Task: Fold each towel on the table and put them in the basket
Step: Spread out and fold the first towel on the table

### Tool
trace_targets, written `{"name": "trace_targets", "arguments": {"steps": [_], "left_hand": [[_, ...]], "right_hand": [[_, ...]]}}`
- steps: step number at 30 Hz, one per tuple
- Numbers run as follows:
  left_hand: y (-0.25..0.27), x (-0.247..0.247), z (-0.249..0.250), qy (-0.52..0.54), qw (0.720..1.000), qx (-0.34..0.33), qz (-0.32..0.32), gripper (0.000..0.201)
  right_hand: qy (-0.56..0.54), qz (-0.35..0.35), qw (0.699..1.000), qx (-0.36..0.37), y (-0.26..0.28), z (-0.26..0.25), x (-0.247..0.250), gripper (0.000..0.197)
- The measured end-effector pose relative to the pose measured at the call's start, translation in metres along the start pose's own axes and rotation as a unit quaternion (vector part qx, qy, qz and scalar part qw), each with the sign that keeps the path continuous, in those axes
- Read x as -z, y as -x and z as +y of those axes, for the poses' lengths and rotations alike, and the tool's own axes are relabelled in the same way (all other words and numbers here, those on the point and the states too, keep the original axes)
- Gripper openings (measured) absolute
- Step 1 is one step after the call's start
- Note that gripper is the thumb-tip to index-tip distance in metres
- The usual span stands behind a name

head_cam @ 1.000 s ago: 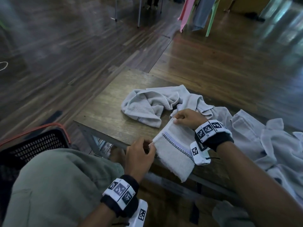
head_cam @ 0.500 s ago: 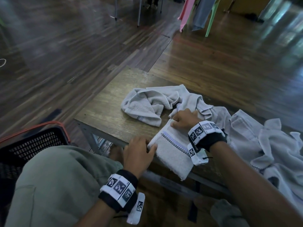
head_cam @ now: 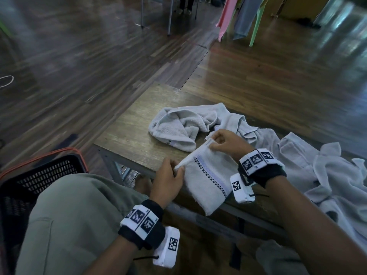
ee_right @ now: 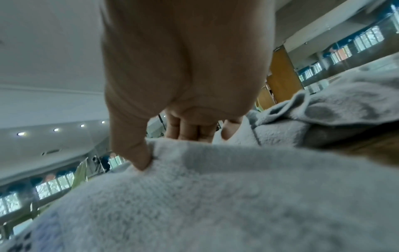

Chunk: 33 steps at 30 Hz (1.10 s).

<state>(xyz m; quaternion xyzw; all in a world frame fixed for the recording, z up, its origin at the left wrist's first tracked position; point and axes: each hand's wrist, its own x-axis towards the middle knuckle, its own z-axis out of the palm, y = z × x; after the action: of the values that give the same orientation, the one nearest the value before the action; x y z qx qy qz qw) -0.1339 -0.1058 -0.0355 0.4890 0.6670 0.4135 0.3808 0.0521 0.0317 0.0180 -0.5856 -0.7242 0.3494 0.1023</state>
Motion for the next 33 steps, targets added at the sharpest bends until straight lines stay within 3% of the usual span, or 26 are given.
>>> {"name": "trace_targets", "arguments": {"steps": [3,5,9,13,16,20,23,27,33], "left_hand": [[0.002,0.0,0.012,0.116,0.993,-0.026,0.02,0.013],[0.003,-0.003,0.024,0.136,0.989,-0.059,0.018,0.015],[-0.004,-0.007,0.051,0.123,0.982,-0.145,-0.006,0.018],[-0.016,-0.021,0.075,0.029,0.975,-0.203,-0.087,0.014],[-0.032,-0.035,0.079,-0.039,0.969,-0.188,-0.154,0.015],[-0.054,-0.048,0.083,-0.1,0.949,-0.111,-0.277,0.02],[-0.063,-0.064,0.073,-0.216,0.927,-0.179,-0.249,0.02],[-0.059,-0.089,0.05,-0.243,0.921,-0.203,-0.227,0.015],[-0.06,-0.094,0.049,-0.306,0.878,-0.319,-0.184,0.018]], "right_hand": [[-0.123,0.037,0.991,0.033,0.03,0.004,0.018,0.029],[-0.123,0.037,0.991,0.041,0.051,0.011,0.033,0.037],[-0.145,0.057,0.986,0.065,0.096,0.032,0.062,0.036],[-0.182,0.059,0.98,0.062,0.134,0.053,0.072,0.031],[-0.176,0.07,0.981,0.031,0.144,0.067,0.077,0.024],[-0.163,-0.002,0.985,-0.053,0.139,0.088,0.082,0.027],[-0.114,-0.028,0.99,-0.084,0.129,0.1,0.072,0.023],[0.059,0.032,0.993,-0.094,0.111,0.117,0.057,0.024],[0.106,0.078,0.989,-0.07,0.104,0.116,0.05,0.02]]}}
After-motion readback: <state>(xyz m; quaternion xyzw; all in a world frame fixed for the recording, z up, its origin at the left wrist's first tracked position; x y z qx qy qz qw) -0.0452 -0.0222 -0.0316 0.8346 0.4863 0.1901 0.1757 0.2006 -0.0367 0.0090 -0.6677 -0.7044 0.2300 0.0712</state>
